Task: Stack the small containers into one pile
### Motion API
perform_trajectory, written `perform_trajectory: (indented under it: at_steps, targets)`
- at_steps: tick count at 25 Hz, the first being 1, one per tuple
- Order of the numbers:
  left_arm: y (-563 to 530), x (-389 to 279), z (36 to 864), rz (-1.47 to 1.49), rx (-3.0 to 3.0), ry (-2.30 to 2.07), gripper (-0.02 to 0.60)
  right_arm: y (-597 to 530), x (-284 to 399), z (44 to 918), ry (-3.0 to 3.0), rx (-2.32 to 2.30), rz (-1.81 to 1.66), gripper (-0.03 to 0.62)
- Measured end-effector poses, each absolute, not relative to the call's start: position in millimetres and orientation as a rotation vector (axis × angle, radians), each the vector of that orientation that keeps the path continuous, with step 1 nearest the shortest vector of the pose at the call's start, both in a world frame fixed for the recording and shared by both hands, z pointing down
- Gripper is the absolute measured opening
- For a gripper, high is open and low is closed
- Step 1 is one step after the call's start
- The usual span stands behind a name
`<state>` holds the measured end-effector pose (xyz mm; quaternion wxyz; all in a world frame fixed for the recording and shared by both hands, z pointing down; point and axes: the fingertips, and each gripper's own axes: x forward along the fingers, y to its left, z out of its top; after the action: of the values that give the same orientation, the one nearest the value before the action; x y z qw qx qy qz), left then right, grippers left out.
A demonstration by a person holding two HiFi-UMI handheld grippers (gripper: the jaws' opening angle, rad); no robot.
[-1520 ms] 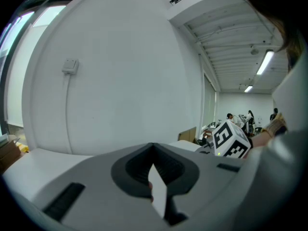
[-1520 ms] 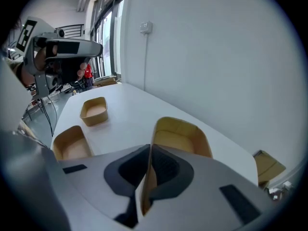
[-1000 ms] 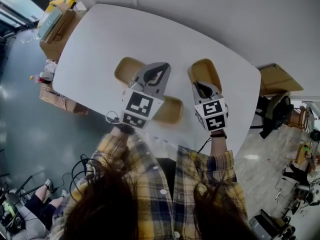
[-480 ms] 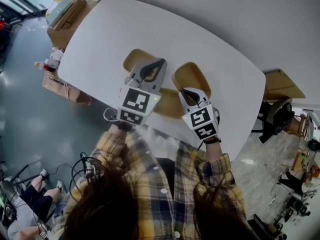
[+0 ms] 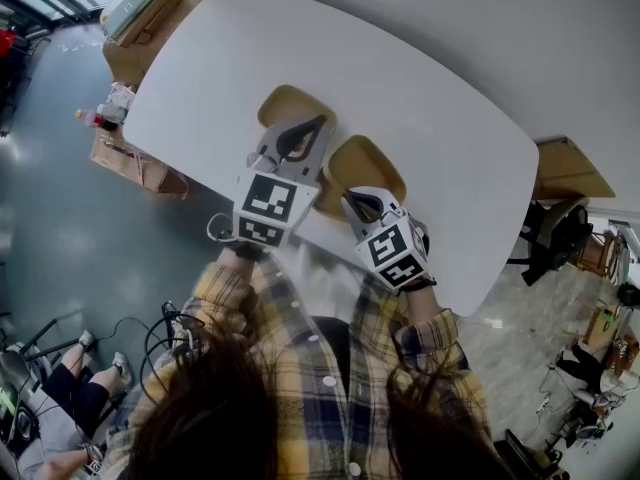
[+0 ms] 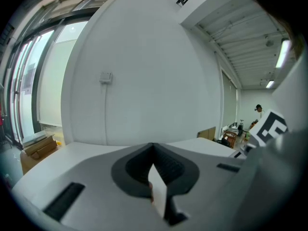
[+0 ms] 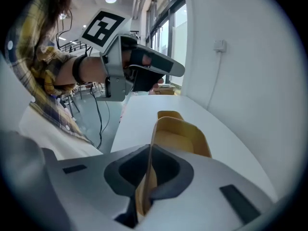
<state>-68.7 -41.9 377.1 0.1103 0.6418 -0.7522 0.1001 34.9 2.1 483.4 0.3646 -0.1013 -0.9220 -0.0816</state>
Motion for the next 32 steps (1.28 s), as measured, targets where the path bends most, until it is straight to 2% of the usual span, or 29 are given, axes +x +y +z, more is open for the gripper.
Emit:
perform_trajectory:
  at_steps: [15,32]
  targets:
    - [-32.6,-66.7,383.0,0.313,1.868,-2.210,0.017,45.3,61.8,520.5,-2.201,-0.635,-0.302,0.021]
    - [-37.3,-66.3,389.4,0.322,1.861,-2.191,0.017,10.9,48.2,528.5,-2.214,-0.579,-0.295,0.021]
